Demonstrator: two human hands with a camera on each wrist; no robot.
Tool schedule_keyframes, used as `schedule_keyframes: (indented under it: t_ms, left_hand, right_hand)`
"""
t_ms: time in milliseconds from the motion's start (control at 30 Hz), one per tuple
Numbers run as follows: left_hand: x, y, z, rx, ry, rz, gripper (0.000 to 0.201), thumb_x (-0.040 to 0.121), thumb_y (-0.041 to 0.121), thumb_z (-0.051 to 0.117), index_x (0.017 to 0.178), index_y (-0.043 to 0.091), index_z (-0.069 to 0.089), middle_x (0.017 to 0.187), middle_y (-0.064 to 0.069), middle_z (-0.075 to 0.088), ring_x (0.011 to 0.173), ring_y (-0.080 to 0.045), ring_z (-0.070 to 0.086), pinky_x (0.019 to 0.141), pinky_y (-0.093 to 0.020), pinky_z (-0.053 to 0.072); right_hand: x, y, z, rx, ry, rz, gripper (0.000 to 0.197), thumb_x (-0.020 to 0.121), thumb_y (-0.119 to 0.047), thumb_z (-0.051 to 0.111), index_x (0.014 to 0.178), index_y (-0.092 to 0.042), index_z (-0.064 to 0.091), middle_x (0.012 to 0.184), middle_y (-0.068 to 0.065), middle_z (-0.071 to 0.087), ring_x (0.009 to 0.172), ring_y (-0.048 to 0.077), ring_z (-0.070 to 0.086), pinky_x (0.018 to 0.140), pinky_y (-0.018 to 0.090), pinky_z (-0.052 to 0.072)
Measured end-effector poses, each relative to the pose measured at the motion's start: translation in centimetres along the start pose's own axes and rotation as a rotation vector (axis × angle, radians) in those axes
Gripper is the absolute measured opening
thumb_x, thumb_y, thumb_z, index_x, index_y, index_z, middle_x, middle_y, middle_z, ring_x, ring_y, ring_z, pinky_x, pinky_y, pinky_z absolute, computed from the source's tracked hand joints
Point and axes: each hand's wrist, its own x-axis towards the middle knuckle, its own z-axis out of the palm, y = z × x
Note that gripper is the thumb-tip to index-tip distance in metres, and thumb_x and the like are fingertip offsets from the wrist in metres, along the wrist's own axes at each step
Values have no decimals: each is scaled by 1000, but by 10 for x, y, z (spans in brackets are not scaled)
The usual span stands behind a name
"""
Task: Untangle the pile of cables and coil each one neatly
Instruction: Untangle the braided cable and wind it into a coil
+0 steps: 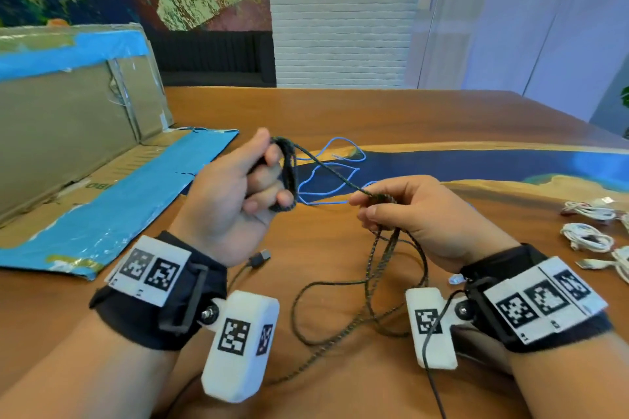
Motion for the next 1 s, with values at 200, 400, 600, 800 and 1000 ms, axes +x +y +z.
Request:
schedule_keyframes:
  t_ms: [200, 400, 600, 800, 1000]
  left_hand:
    - [10, 6, -16, -47, 183, 90, 37, 108, 38, 40, 77, 20, 51, 49, 10, 18, 38, -10, 18, 54, -21, 42]
    - [19, 5, -31, -44, 335, 115, 36, 110, 36, 39, 80, 19, 50, 49, 9, 18, 38, -10, 20, 54, -23, 43]
    - [19, 3, -32, -5, 348, 112, 36, 109, 36, 41, 79, 18, 51, 49, 9, 18, 39, -11, 21, 58, -25, 41]
    - [18, 3, -29, -7, 396, 191, 36, 109, 35, 41, 78, 19, 50, 49, 8, 19, 40, -11, 20, 55, -23, 43]
    - [23, 24, -56, -116, 585, 281, 37, 110, 36, 39, 77, 20, 46, 45, 9, 22, 39, -11, 23, 52, -21, 44]
  right_hand:
    - [5, 3, -6, 9, 202, 86, 14, 93, -13, 70, 85, -12, 81, 78, 9, 75, 75, 17, 66, 80, 36, 53]
    - [6, 0, -14, 218, 384, 118, 17, 101, -18, 61, 97, -6, 73, 59, 3, 56, 44, 13, 47, 50, 28, 52]
    - [6, -1, -18, 249, 373, 123, 25, 102, -26, 59, 92, -8, 74, 65, 0, 56, 50, 12, 46, 47, 30, 49]
    - [10, 5, -19, 246, 519, 165, 32, 109, -31, 45, 86, -14, 58, 55, -3, 50, 46, 15, 43, 49, 31, 49]
    - [13, 10, -36, 447, 749, 261, 24, 110, -24, 35, 92, -18, 50, 70, 2, 66, 41, 12, 49, 52, 31, 50]
